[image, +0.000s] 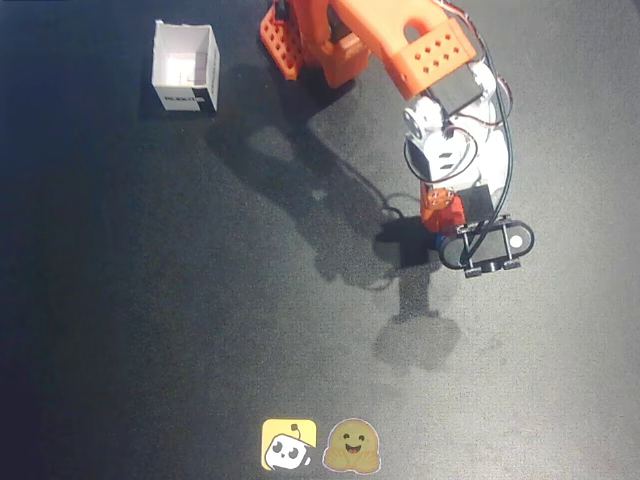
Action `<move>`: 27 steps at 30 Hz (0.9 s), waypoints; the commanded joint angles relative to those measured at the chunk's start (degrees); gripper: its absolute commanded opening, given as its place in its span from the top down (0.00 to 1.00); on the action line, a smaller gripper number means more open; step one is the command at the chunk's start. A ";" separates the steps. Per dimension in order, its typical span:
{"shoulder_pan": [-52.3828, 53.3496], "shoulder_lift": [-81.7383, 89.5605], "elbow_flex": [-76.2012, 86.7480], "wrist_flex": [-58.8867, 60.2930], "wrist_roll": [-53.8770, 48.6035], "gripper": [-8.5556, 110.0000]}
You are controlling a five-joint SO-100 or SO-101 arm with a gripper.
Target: Put the red cube on top of the blue cube.
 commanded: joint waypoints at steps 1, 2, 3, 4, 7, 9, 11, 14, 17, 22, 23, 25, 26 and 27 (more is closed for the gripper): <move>-0.09 4.31 -1.05 0.00 0.26 0.77; -0.18 5.10 -1.23 0.26 0.26 0.77; -0.18 5.98 -1.23 0.53 0.35 0.77; -0.18 6.94 -1.23 0.79 0.35 0.77; 0.18 9.49 -1.58 2.55 0.35 0.77; 0.79 11.07 -2.02 3.96 0.26 0.77; 1.49 13.18 -2.20 5.36 -0.18 0.77; 3.34 16.17 -3.52 8.44 -2.37 0.77; 5.71 17.14 -7.91 13.54 -6.15 0.79; 9.84 17.14 -16.17 22.76 -10.55 0.91; 10.63 17.14 -17.40 24.08 -11.34 0.92; 12.39 17.58 -18.98 26.37 -12.57 0.93; 13.54 17.93 -19.60 27.16 -13.71 0.93; 14.85 18.19 -20.30 28.13 -14.77 0.93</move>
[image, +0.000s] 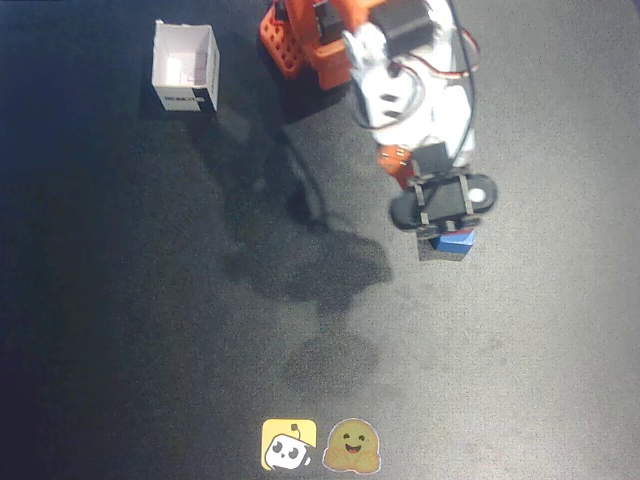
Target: Put the red cube on top of the blue cube.
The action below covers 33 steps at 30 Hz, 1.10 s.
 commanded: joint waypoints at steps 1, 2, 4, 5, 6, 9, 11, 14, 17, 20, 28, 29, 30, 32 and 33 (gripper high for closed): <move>4.39 3.69 -4.75 3.08 -3.78 0.93; 6.24 4.13 -5.10 3.78 -5.10 0.93; 10.11 5.01 -5.10 4.92 -8.09 0.93; 12.13 5.27 -4.92 5.36 -9.76 0.93; 14.06 5.45 -4.57 5.62 -11.34 0.93; 18.90 5.80 -3.34 5.98 -15.47 0.92; 21.45 6.24 -2.02 5.98 -17.14 0.92; 24.26 8.79 2.20 5.10 -17.84 0.92; 26.02 12.39 8.26 2.11 -18.02 0.92; 26.89 16.17 14.24 -0.88 -18.11 0.92; 27.60 29.88 29.88 -4.66 -17.93 0.92; 27.69 31.82 31.64 -4.66 -17.67 0.92; 27.69 34.01 33.49 -4.66 -17.31 0.92; 27.69 39.11 37.27 -4.66 -16.87 0.92; 27.69 41.57 39.11 -4.57 -16.87 0.92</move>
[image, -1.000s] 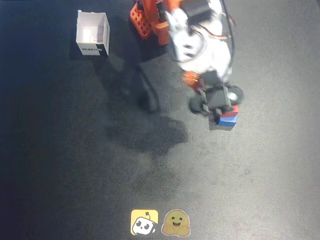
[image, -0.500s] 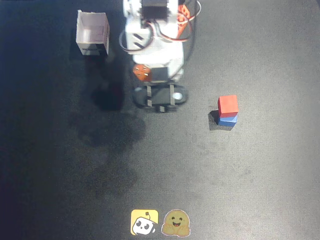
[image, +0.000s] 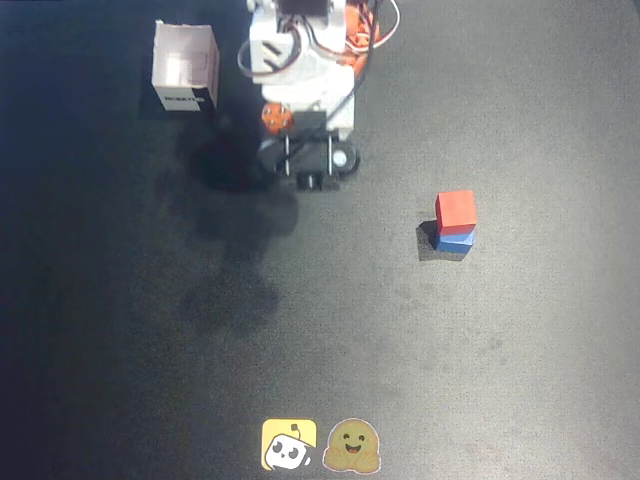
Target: Put the red cube on top of the blue cube.
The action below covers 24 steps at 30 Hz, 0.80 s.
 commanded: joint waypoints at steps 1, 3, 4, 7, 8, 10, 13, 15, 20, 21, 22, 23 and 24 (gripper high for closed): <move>0.18 8.70 4.48 -0.53 0.26 0.92; 0.26 12.83 7.29 0.00 0.09 0.92; 0.26 14.77 8.61 0.35 -0.09 0.92; 0.26 20.39 12.39 1.41 -0.70 0.92; 0.26 20.74 13.18 1.23 -0.79 0.92; 0.26 20.74 14.24 0.26 -1.05 0.92; 0.26 20.74 15.82 -0.35 -1.41 0.92; 0.26 20.74 16.08 -0.44 -2.20 0.92; 0.18 20.74 16.17 0.26 -3.25 0.92; 0.00 20.74 16.17 0.26 -3.43 0.92; -0.18 20.74 16.17 0.26 -3.52 0.92; -0.26 20.74 16.17 0.26 -3.60 0.92; -0.26 20.74 16.17 0.26 -3.60 0.92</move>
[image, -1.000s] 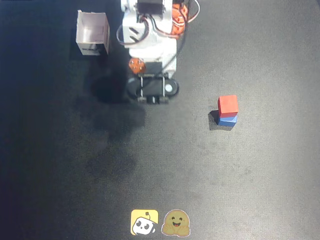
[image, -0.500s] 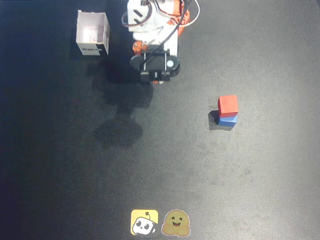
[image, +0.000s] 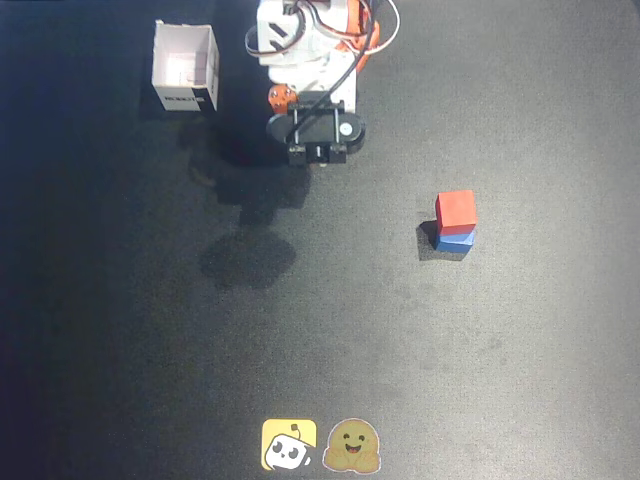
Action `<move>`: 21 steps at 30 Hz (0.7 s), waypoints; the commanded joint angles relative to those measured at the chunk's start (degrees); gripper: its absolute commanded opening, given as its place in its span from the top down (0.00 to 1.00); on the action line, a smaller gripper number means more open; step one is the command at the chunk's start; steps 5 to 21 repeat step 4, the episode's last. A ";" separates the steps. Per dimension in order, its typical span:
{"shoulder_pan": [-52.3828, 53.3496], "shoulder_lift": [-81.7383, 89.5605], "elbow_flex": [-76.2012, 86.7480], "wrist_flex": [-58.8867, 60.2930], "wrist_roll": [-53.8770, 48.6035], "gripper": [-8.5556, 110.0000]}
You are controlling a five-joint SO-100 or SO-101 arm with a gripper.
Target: Put the red cube on top of the blue cube.
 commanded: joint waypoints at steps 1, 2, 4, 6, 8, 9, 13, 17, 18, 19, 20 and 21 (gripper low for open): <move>-0.09 0.62 -0.35 -0.53 -0.62 0.92; -0.09 0.62 -0.35 -0.53 -0.62 0.92; -0.09 0.62 -0.35 -0.53 -0.62 0.92; -0.09 0.62 -0.35 -0.53 -0.62 0.92; -0.09 0.62 -0.35 -0.53 -0.62 0.92; -0.09 0.62 -0.35 -0.53 -0.62 0.92; -0.09 0.62 -0.35 -0.53 -0.62 0.92; -0.09 0.62 -0.35 -0.53 -0.62 0.92; -0.09 0.62 -0.35 -0.53 -0.62 0.92; -0.09 0.62 -0.35 -0.53 -0.62 0.92; -0.09 0.62 -0.35 -0.53 -0.62 0.92; -0.09 0.62 -0.35 -0.53 -0.62 0.92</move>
